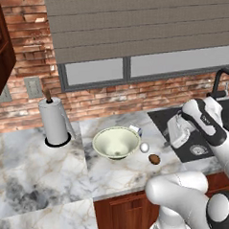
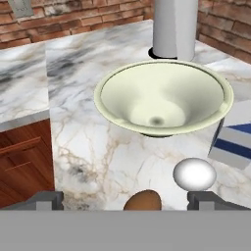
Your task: Gather the eggs and milk located in the vicinity of the sink area and place them right next to the bowl.
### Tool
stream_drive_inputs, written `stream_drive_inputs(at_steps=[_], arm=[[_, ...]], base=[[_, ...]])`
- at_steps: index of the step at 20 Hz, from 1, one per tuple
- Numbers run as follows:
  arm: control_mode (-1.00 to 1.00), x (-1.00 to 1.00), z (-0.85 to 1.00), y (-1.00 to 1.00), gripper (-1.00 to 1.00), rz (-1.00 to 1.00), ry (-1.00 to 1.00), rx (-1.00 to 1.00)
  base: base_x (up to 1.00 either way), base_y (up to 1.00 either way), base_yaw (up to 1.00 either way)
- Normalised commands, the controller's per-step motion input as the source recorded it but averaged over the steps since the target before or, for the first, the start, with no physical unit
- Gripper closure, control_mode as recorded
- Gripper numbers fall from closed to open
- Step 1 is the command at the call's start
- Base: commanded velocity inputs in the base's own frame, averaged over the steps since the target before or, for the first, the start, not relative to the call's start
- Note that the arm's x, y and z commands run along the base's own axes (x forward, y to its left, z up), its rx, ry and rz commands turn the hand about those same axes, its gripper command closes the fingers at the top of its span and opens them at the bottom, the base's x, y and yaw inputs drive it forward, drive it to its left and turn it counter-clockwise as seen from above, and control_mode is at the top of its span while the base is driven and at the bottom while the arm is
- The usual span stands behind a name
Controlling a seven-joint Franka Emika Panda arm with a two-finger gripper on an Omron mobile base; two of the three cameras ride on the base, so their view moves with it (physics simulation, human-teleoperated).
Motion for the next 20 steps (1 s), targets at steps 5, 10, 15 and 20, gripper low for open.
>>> stream_drive_inputs(at_steps=[5,10,15,20], arm=[[-1.00,0.04,-0.20,0.00,-1.00,0.00,0.00,0.00],[-1.00,0.08,-0.25,0.08,-1.00,0.00,0.00,0.00],[-1.00,0.15,-0.23,0.15,-1.00,0.00,0.00,0.00],[-1.00,0.15,-0.13,0.09,-1.00,0.00,0.00,0.00]], base=[[0.00,0.00,0.00],[0.00,0.00,0.00],[0.00,0.00,0.00],[0.00,0.00,0.00]])
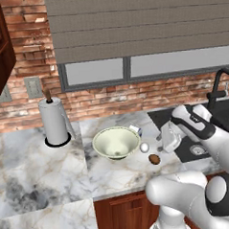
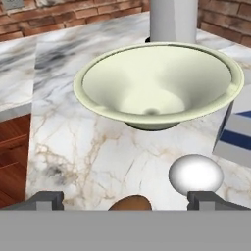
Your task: Gather the eggs and milk located in the vicinity of the sink area and place them right next to the bowl.
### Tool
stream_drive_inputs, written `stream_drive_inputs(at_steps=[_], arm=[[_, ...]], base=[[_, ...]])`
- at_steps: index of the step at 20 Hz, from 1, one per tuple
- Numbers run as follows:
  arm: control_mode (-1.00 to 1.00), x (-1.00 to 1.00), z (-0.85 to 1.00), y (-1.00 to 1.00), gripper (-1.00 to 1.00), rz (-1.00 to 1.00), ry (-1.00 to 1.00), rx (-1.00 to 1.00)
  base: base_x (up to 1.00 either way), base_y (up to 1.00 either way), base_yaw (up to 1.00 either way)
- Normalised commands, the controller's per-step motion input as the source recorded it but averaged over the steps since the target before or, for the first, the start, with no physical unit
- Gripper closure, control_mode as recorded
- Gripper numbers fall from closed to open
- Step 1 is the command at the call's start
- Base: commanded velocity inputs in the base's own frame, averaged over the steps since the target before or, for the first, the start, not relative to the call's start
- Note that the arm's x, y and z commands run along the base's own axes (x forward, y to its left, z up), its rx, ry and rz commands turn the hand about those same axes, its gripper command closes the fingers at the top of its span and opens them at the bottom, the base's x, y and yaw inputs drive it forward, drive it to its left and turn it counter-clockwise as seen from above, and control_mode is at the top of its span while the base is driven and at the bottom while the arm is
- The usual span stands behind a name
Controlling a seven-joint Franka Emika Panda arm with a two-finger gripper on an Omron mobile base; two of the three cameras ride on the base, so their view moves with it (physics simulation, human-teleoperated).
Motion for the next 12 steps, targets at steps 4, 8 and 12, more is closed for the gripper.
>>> stream_drive_inputs(at_steps=[4,8,12], arm=[[-1.00,0.12,-0.12,0.03,-1.00,0.00,0.00,0.00],[-1.00,0.10,-0.15,0.02,-1.00,0.00,0.01,0.00],[-1.00,0.10,-0.16,0.01,-1.00,0.00,0.01,0.00]], base=[[0.00,0.00,0.00],[0.00,0.00,0.00],[0.00,0.00,0.00]])
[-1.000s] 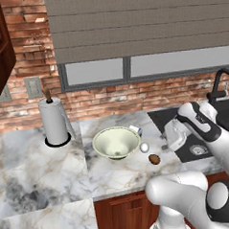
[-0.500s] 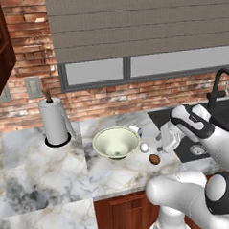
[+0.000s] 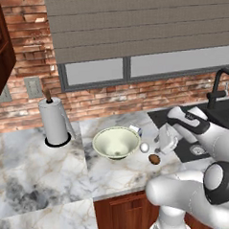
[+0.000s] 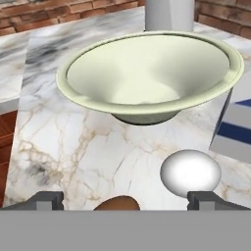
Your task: Gather the eggs and milk located in the vicinity of the sink area and place them right next to the bowl.
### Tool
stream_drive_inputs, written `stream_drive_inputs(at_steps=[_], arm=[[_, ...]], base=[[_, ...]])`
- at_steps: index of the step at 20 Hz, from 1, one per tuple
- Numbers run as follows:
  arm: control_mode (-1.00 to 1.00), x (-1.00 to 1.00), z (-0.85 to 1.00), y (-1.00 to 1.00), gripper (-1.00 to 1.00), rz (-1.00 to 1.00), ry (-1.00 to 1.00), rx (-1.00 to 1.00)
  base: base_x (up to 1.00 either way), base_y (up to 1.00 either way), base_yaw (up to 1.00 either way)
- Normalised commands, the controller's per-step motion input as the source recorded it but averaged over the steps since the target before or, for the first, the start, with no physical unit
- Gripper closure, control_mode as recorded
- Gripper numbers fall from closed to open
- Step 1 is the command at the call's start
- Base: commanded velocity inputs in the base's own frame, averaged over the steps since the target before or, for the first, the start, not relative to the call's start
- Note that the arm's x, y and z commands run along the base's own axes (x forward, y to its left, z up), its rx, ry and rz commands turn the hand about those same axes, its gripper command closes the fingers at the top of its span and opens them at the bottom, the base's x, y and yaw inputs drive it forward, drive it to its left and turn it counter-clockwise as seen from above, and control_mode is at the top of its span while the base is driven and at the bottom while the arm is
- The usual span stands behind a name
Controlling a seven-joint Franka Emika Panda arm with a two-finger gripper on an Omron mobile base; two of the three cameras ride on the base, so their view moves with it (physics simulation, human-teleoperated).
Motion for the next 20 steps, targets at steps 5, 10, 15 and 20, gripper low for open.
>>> stream_drive_inputs(at_steps=[5,10,15,20], arm=[[-1.00,0.15,-0.15,0.03,-1.00,0.00,0.01,0.00],[-1.00,0.20,-0.12,0.01,-1.00,0.00,0.01,0.00],[-1.00,0.24,-0.09,0.00,-1.00,0.00,0.00,0.00],[-1.00,0.25,-0.11,0.00,-1.00,0.00,0.00,0.00]], base=[[0.00,0.00,0.00],[0.00,0.00,0.00],[0.00,0.00,0.00],[0.00,0.00,0.00]])
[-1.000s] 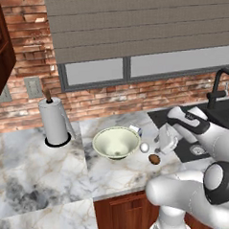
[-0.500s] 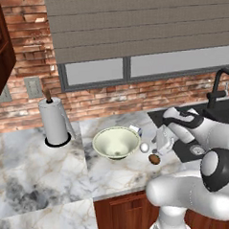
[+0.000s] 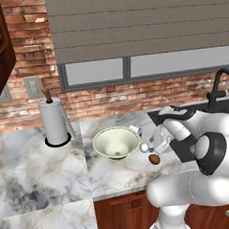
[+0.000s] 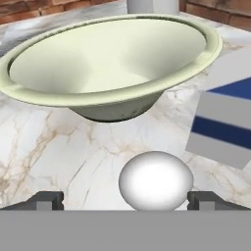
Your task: Gather the eggs and milk located in the vicinity of the sink area and place them right next to the bowl.
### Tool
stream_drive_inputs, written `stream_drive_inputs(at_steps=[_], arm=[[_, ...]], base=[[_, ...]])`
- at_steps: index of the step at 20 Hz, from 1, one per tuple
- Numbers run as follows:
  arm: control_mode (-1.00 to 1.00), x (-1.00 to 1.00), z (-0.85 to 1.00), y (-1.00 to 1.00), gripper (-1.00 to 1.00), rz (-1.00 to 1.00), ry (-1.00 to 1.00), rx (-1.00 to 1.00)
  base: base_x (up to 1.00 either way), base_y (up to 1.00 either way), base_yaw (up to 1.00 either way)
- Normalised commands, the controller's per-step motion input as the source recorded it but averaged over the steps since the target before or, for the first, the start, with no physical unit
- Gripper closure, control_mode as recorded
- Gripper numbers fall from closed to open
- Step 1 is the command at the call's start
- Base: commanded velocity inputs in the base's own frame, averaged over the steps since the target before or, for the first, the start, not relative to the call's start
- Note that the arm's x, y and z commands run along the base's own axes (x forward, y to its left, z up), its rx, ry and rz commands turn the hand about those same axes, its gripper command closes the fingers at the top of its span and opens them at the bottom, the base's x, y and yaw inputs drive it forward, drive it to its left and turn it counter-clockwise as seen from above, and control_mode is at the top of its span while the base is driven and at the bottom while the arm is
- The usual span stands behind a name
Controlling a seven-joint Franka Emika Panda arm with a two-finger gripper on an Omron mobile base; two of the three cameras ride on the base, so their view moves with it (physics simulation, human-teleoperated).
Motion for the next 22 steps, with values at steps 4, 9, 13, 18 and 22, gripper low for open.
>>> stream_drive_inputs(at_steps=[4,9,13,18,22], arm=[[-1.00,0.19,-0.16,0.00,-1.00,0.00,0.00,0.00],[-1.00,0.18,-0.19,0.00,-1.00,0.00,0.00,0.00],[-1.00,0.19,-0.22,0.00,-1.00,0.00,0.00,0.00],[-1.00,0.13,-0.20,0.03,-1.00,0.00,0.00,0.00],[-1.00,0.10,-0.18,0.07,-1.00,0.00,0.01,0.00]], base=[[0.00,0.00,0.00],[0.00,0.00,0.00],[0.00,0.00,0.00],[0.00,0.00,0.00],[0.00,0.00,0.00]])
